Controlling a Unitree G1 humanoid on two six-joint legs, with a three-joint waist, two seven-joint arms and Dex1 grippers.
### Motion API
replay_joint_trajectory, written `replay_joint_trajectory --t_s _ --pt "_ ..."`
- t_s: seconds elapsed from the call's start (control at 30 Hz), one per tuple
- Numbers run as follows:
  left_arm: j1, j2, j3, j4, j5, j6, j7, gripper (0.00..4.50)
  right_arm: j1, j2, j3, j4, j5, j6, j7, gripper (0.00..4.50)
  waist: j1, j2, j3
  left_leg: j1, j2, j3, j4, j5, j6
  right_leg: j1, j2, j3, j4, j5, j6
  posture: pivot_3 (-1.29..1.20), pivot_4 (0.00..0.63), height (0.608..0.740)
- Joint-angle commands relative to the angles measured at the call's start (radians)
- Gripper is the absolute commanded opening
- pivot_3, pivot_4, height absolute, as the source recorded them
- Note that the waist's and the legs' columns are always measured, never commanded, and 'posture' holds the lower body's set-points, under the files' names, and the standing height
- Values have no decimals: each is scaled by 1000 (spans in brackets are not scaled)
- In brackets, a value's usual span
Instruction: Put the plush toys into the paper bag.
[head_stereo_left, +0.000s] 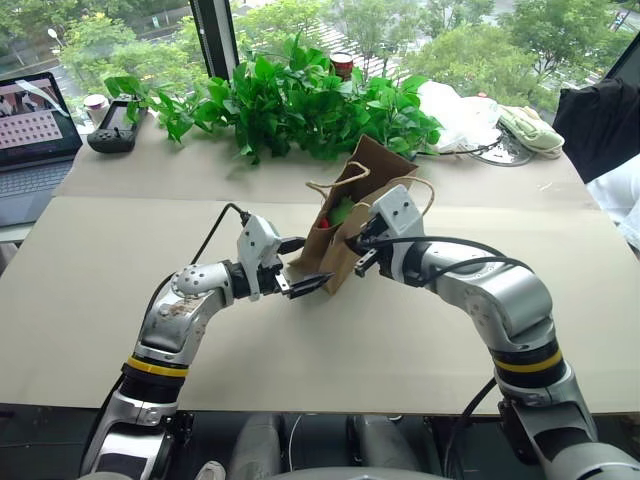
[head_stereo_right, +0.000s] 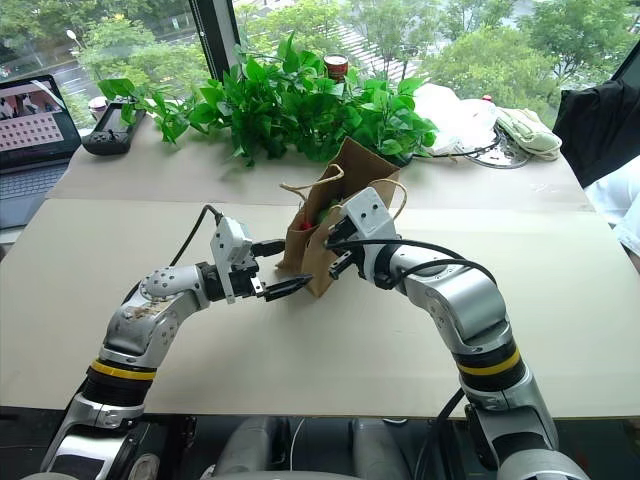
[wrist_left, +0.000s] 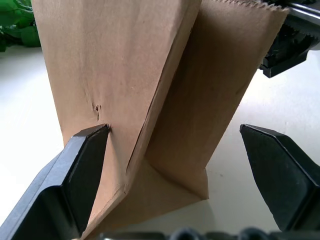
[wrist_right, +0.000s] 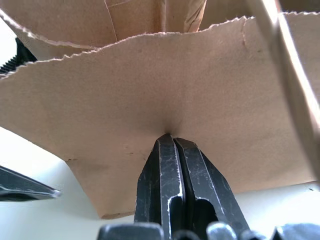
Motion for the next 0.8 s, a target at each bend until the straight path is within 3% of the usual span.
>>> replay_joint_trajectory --t_s 0.03,0.47,0.57,0.8 --pt "-35 -37 -10 11 39 -44 52 4500 -35 10 -8 -15 -9 7 1 20 0 0 0 0 0 0 0 0 0 0 0 0 0 0 0 0 150 740" --pt "-70 -170 -5 90 149 -140 237 4500 -40 28 -8 -12 -16 19 2 20 0 0 0 0 0 -1 0 0 0 0 0 0 0 0 0 0 150 740" --pt "-76 -179 6 120 159 -172 254 3796 -41 32 -10 -10 -18 20 2 0 0 0 0 0 0 -1 0 0 0 0 0 0 0 0 0 0 150 740" --pt "-91 -191 12 158 157 -203 256 1137 -42 33 -13 -9 -23 22 2 0 0 0 0 0 0 -1 0 0 0 0 0 0 0 0 0 0 150 740"
